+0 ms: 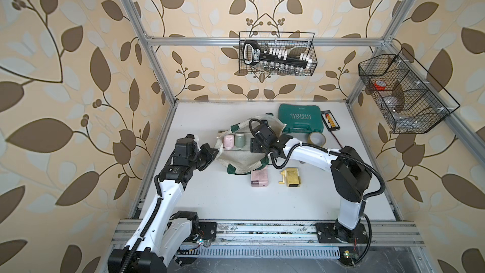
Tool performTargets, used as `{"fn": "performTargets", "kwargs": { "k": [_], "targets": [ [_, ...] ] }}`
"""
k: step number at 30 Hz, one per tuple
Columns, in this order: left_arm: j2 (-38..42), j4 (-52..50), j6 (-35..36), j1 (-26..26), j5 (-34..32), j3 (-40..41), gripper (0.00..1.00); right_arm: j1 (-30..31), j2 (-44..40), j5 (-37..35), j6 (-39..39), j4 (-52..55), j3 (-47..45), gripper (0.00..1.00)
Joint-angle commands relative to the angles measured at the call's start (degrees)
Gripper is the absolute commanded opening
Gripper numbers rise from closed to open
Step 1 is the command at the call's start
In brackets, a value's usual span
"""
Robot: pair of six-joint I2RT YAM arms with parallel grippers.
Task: Take out the pencil sharpeners from the tote bags
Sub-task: Pick up the pencil sharpener from the canvas bag.
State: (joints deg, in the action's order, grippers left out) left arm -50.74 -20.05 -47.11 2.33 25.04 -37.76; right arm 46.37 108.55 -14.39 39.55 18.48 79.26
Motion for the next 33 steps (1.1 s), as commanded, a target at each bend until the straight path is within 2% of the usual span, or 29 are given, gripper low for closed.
{"fn": "performTargets", "kwargs": {
  "k": [1,9,15,29,33],
  "targets": [
    [-0.2,-1.7,-0.2,0.6,-0.7,-2.4,0.0,1.6,1.5,3.5,-2.6,-6.0,2.6,0.73],
    [-0.1,-2.4,0.1,0.6,-0.8,-2.8,0.0,2.4,8.7,1.6,-1.5,-3.7,10.7,0.73],
    [0.0,-2.4,0.1,0.7,-0.8,-2.7,0.0,2.4,14.7,-0.2,-0.9,-1.7,16.0,0.69],
    [-0.2,-2.0,0.3,0.7,-0.6,-2.2,0.0,2.0,24.8,-3.0,3.3,2.9,27.7,0.65],
    [-0.2,-2.4,0.6,0.7,-0.6,-2.6,0.0,1.7,27.1,-3.6,3.4,5.2,30.7,0.53]
  ]
}}
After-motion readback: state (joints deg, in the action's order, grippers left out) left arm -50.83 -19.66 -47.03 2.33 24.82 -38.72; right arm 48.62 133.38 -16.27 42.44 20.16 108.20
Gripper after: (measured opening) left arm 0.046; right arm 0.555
